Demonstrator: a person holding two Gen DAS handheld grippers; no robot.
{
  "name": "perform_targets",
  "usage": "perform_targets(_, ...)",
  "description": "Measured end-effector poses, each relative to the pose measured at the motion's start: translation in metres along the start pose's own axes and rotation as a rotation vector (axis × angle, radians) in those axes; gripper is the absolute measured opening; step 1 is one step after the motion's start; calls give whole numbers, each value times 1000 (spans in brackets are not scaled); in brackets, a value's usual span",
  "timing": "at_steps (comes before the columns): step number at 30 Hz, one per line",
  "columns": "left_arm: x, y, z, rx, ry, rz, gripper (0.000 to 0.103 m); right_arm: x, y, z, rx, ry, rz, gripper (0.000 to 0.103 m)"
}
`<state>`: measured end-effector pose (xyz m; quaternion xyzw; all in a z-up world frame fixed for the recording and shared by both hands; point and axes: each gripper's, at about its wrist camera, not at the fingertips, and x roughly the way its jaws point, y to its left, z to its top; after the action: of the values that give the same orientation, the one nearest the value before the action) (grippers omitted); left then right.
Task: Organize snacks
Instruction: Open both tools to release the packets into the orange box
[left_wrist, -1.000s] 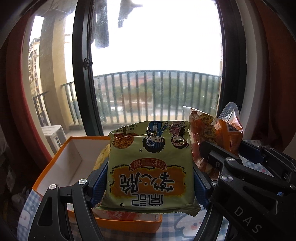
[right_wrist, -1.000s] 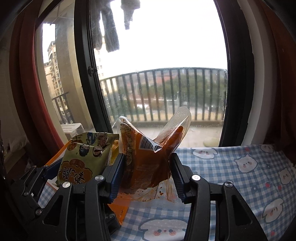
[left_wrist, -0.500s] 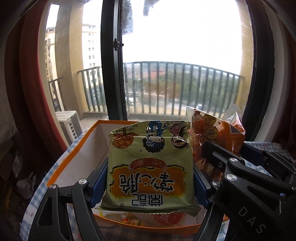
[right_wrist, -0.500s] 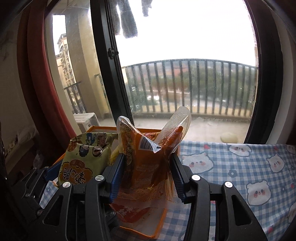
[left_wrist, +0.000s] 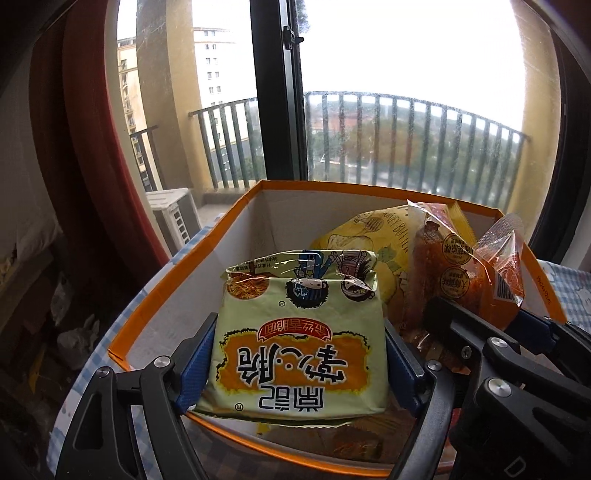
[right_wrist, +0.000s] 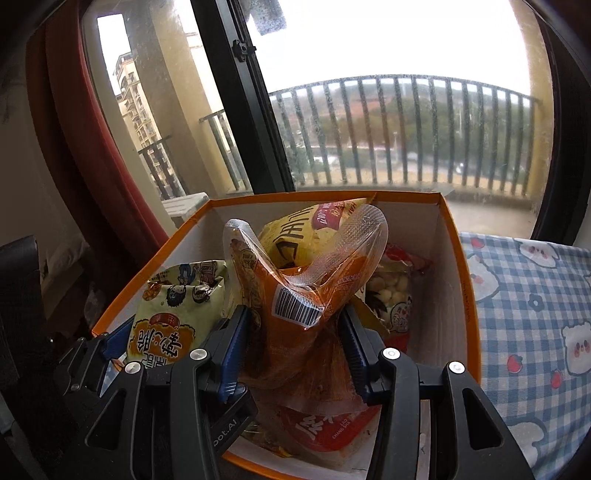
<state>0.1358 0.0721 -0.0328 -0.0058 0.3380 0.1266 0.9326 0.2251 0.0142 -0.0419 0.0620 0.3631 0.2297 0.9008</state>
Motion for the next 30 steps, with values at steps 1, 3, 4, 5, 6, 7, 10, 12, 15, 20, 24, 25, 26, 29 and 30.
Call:
perform_targets(1,-1,-1,-1,8,3,-6,84,3,2,-2,6,5,8,53)
perform_targets(3,-7,-5,-2,24,4,-18,84,6,5,-3,14,7,12,60)
perform_targets(4,-9,-5,-2,24,1,-27,85,7,6,-4,19,6,11,60)
perform_targets(5,-8,-1,-3,20,-2,-38,86,6,7,-3,20,3,11,64)
perform_targets(6,-10,-2,-2,15,-1,-44,86,5,8,-3,20,0,15,69)
perform_targets(7,-8,2,-3,8,1,-55,87,4,8,-2,21,-8,5,72)
perform_targets(10,-4,7,-2,3,10,-64,87,-2,9,-3,27,-34,-15,82)
perform_targets(12,-1,10,-2,-3,23,-72,87,-6,6,-3,38,-24,-22,87)
perform_targets(15,-8,9,0,-16,10,-38,92,-7,-3,0,47,-18,1,88)
perform_targets(20,-29,2,3,-14,-47,-30,101,-33,-7,-1,73,-75,-29,93)
perform_targets(24,-46,-7,0,3,-67,-62,102,-52,-13,-2,58,-101,-29,94)
perform_targets(25,-50,-10,-1,8,-74,-66,102,-55,-15,-2,59,-102,-31,94)
perform_targets(26,-54,-14,-2,13,-81,-71,102,-59,-18,-3,61,-103,-32,95)
perform_targets(29,-65,-22,-7,20,-89,-98,102,-72,-26,-7,65,-107,-36,95)
perform_targets(30,-68,-25,-9,23,-90,-111,102,-76,-29,-8,63,-108,-40,95)
